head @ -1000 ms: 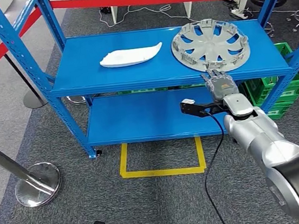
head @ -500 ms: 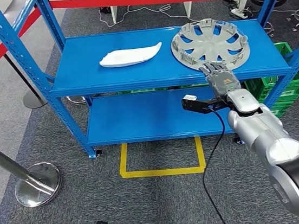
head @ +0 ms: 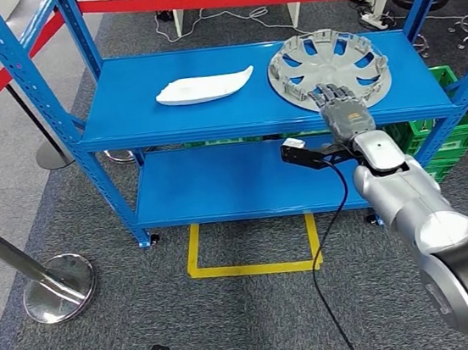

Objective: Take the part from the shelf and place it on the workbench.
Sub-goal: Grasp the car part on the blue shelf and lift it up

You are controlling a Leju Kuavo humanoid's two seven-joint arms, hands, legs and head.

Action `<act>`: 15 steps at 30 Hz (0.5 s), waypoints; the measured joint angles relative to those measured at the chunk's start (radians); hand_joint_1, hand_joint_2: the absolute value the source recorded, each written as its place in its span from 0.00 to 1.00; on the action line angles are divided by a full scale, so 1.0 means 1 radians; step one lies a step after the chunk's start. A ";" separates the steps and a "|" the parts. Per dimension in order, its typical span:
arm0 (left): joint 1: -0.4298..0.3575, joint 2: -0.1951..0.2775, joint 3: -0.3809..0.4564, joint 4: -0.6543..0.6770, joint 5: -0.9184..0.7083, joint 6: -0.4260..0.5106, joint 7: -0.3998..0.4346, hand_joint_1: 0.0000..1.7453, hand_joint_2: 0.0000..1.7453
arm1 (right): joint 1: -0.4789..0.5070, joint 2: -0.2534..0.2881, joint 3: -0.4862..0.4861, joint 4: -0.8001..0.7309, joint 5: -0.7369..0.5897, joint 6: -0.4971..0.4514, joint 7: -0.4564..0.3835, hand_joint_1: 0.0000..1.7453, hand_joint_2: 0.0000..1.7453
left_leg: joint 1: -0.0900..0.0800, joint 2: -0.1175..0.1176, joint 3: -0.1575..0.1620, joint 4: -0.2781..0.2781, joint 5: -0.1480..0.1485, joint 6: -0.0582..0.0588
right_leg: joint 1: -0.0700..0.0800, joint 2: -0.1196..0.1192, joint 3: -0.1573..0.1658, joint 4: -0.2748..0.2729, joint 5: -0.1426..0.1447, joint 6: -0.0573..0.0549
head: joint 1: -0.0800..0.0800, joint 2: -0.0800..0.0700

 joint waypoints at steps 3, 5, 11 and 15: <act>0.000 0.000 0.002 0.000 0.000 -0.003 0.001 0.00 0.00 | 0.001 0.000 0.000 0.000 0.001 0.022 0.008 0.00 1.00 | 0.000 0.000 0.000 0.000 0.000 0.000 | 0.000 0.000 -0.001 0.000 0.000 0.000 | 0.000 0.000; 0.000 -0.001 0.004 0.000 0.000 -0.010 0.003 0.00 0.00 | 0.003 0.000 0.000 0.001 0.005 0.033 0.017 0.00 1.00 | 0.000 0.000 0.000 0.000 0.000 0.000 | 0.000 0.000 -0.001 0.000 0.000 0.000 | 0.000 0.000; 0.000 -0.003 0.006 0.000 -0.004 -0.020 0.008 0.00 0.00 | 0.028 0.000 0.000 0.002 0.012 0.040 0.030 0.00 1.00 | 0.000 0.000 0.000 0.000 0.000 0.000 | 0.000 0.000 0.000 0.000 0.000 0.000 | 0.000 0.000; 0.000 -0.003 0.012 0.000 -0.006 -0.022 0.012 0.00 0.00 | 0.035 0.000 0.000 0.002 0.012 0.040 0.030 0.00 1.00 | 0.000 0.000 0.000 0.000 0.000 0.000 | 0.000 0.000 0.000 0.000 0.000 0.000 | 0.000 0.000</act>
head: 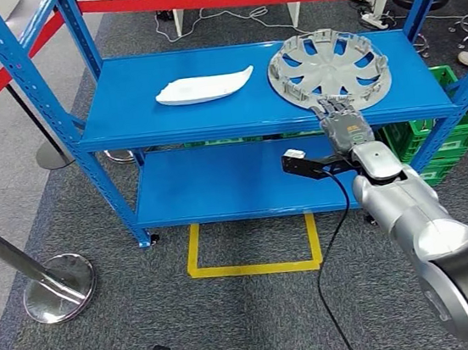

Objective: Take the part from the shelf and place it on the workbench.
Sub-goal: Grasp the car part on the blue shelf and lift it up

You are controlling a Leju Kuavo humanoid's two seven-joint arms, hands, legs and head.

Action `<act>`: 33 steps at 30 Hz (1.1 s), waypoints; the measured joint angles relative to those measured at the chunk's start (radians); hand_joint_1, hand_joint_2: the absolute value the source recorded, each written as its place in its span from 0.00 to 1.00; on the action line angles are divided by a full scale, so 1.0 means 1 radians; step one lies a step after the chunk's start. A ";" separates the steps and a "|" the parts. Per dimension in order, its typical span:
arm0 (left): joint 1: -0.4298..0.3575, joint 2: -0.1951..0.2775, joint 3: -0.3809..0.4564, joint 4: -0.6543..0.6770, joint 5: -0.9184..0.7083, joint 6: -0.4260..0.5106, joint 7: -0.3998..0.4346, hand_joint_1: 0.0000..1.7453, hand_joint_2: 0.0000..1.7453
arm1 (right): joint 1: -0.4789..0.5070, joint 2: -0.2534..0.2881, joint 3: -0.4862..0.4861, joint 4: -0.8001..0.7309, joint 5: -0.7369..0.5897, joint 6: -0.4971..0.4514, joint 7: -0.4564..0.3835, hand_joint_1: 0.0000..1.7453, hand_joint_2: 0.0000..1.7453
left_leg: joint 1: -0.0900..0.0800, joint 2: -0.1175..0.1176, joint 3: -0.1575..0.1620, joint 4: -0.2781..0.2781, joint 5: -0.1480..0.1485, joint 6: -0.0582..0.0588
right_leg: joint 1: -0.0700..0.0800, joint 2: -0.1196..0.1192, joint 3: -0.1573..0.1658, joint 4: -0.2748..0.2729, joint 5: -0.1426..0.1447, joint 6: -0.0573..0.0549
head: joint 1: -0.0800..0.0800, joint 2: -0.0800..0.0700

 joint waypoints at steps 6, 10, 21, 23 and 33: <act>0.000 0.000 0.006 0.000 -0.001 -0.010 0.005 0.00 0.00 | 0.000 0.000 0.000 0.000 0.000 0.004 0.000 0.00 1.00 | 0.000 0.000 0.000 0.000 0.000 0.000 | 0.000 0.000 0.000 0.000 0.000 0.000 | 0.000 0.000; 0.000 -0.001 0.007 0.000 -0.002 -0.014 0.007 0.00 0.00 | 0.000 0.000 0.000 0.000 0.001 0.005 -0.002 0.00 1.00 | 0.000 0.000 0.000 0.000 0.000 0.000 | 0.000 0.000 0.001 0.000 0.000 0.000 | 0.000 0.000; 0.000 -0.001 0.008 0.000 -0.004 -0.014 0.008 0.00 0.00 | 0.000 0.000 0.000 0.000 0.002 0.005 -0.005 0.00 1.00 | 0.000 0.000 0.000 0.000 0.000 0.000 | 0.000 0.000 0.001 0.000 0.000 0.000 | 0.000 0.000; 0.000 -0.001 0.008 0.000 -0.004 -0.014 0.009 0.00 0.00 | 0.001 0.000 0.000 0.000 0.002 0.005 -0.006 0.00 1.00 | 0.000 0.000 0.000 0.000 0.000 0.000 | 0.000 0.000 0.000 0.000 0.000 0.000 | 0.000 0.000; 0.000 -0.001 0.008 0.000 -0.006 -0.014 0.009 0.00 0.00 | 0.001 0.000 0.000 0.000 0.001 0.005 -0.006 0.00 1.00 | 0.000 0.000 0.000 0.000 0.000 0.000 | 0.000 0.000 0.000 0.000 0.000 0.000 | 0.000 0.000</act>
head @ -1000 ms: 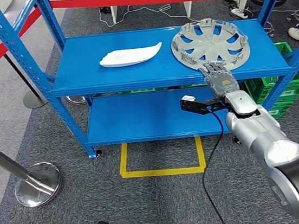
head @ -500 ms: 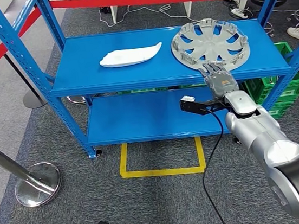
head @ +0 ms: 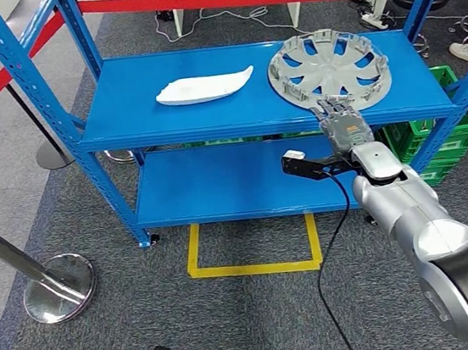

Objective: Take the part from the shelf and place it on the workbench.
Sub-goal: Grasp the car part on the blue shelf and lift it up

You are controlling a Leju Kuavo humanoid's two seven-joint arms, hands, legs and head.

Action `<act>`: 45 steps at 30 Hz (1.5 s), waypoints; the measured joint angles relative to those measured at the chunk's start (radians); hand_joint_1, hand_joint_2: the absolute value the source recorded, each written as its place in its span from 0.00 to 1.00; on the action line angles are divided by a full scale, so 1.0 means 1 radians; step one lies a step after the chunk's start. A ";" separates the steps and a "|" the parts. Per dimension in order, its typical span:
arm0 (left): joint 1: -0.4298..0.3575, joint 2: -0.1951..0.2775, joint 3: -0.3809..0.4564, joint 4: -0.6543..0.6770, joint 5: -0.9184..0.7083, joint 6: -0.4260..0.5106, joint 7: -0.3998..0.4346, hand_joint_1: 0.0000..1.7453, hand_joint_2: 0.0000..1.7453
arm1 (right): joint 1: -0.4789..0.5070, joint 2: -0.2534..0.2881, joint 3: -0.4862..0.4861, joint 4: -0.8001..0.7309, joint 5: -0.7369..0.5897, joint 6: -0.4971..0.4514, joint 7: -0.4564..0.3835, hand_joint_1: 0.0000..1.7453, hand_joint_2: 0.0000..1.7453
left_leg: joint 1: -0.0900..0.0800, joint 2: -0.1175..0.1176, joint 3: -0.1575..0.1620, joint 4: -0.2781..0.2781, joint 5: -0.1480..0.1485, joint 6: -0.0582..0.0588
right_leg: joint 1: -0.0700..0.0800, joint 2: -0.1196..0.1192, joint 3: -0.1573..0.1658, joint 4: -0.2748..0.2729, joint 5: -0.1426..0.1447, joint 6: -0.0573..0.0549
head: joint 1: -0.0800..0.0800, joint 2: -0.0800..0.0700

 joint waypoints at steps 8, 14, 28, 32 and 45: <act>0.000 0.000 0.000 0.000 -0.009 -0.002 0.001 0.00 0.00 | 0.000 0.000 0.000 0.000 -0.002 0.002 0.000 0.00 1.00 | 0.000 0.000 0.000 0.000 0.000 0.000 | 0.000 0.000 0.000 0.000 0.000 0.000 | 0.000 0.000; -0.001 0.000 0.000 0.000 -0.016 -0.002 0.001 0.00 0.00 | 0.000 0.000 0.000 0.000 -0.005 0.002 0.000 0.00 1.00 | 0.000 0.000 0.000 0.000 0.000 0.000 | 0.000 0.000 0.000 0.000 0.000 0.000 | 0.000 0.000; -0.001 0.000 0.000 0.000 -0.018 -0.004 0.004 0.00 0.00 | 0.000 0.000 0.000 0.000 -0.006 0.003 0.000 0.00 1.00 | 0.000 0.000 0.000 0.000 0.000 0.000 | 0.000 0.000 0.000 0.000 0.000 0.000 | 0.000 0.000; -0.001 -0.001 0.001 0.000 -0.018 -0.005 0.005 0.00 0.00 | 0.000 0.000 0.000 0.000 -0.006 0.003 0.000 0.00 1.00 | 0.000 0.000 0.000 0.000 0.000 0.000 | 0.000 0.000 0.000 0.000 0.000 0.000 | 0.000 0.000; -0.001 -0.001 0.001 0.000 -0.018 -0.005 0.009 0.00 0.00 | 0.000 0.000 0.000 0.000 -0.006 0.004 0.000 0.00 1.00 | 0.000 0.000 0.000 0.000 0.000 0.000 | 0.000 0.000 0.000 0.000 0.000 0.000 | 0.000 0.000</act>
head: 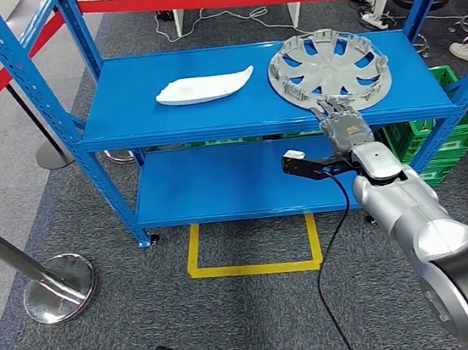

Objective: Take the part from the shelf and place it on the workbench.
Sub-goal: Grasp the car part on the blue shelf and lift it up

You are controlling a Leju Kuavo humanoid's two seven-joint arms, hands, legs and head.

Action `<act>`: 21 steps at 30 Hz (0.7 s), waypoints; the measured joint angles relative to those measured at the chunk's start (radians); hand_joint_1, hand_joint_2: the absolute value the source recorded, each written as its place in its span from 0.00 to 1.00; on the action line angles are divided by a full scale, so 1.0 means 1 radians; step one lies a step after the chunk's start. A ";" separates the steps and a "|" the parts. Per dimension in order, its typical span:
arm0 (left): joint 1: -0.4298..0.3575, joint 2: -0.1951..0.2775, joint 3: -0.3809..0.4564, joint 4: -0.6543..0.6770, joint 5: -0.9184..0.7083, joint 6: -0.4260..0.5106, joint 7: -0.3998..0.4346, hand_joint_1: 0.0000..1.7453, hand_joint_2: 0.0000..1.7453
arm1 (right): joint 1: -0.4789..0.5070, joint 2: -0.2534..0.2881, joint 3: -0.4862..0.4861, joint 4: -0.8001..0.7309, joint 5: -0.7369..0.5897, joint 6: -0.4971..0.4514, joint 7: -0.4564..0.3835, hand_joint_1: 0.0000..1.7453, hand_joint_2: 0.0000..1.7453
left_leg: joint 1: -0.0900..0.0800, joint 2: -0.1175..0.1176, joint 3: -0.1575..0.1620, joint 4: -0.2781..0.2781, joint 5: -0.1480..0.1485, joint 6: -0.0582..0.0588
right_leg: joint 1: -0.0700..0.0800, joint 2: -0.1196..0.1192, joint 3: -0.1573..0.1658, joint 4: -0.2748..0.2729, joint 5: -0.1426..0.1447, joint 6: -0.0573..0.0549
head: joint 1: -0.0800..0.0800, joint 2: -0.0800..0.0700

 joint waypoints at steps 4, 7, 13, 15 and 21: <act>0.000 0.000 0.000 0.000 0.000 -0.001 0.000 0.00 0.00 | 0.000 0.000 0.000 0.000 -0.001 0.001 -0.001 0.00 1.00 | 0.000 0.000 0.000 0.000 0.000 0.000 | 0.000 0.000 0.000 0.000 0.000 0.000 | 0.000 0.000; 0.000 0.000 0.001 0.000 0.000 -0.001 0.000 0.00 0.00 | 0.000 0.000 0.001 0.000 -0.001 0.002 -0.001 0.00 1.00 | 0.000 0.000 0.000 0.000 0.000 0.000 | 0.000 0.000 0.000 0.000 0.000 0.000 | 0.000 0.000; 0.000 0.000 0.001 0.000 -0.002 -0.001 0.000 0.00 0.00 | 0.000 0.000 0.001 0.000 -0.004 0.002 -0.001 0.00 1.00 | 0.000 0.000 0.000 0.000 0.000 0.000 | 0.000 0.000 0.000 0.000 0.000 0.000 | 0.000 0.000; 0.000 0.000 0.001 0.000 -0.003 -0.001 0.000 0.00 0.00 | 0.000 0.000 0.001 0.000 -0.004 0.002 -0.001 0.00 1.00 | 0.000 0.000 0.000 0.000 0.000 0.000 | 0.000 0.000 0.000 0.000 0.000 0.000 | 0.000 0.000; 0.000 0.000 0.001 0.000 -0.003 -0.001 0.000 0.00 0.00 | 0.000 0.000 0.001 0.000 -0.004 0.002 -0.001 0.00 1.00 | -0.001 0.000 0.000 0.000 0.000 0.000 | -0.001 0.000 0.000 0.000 0.000 0.000 | 0.000 0.000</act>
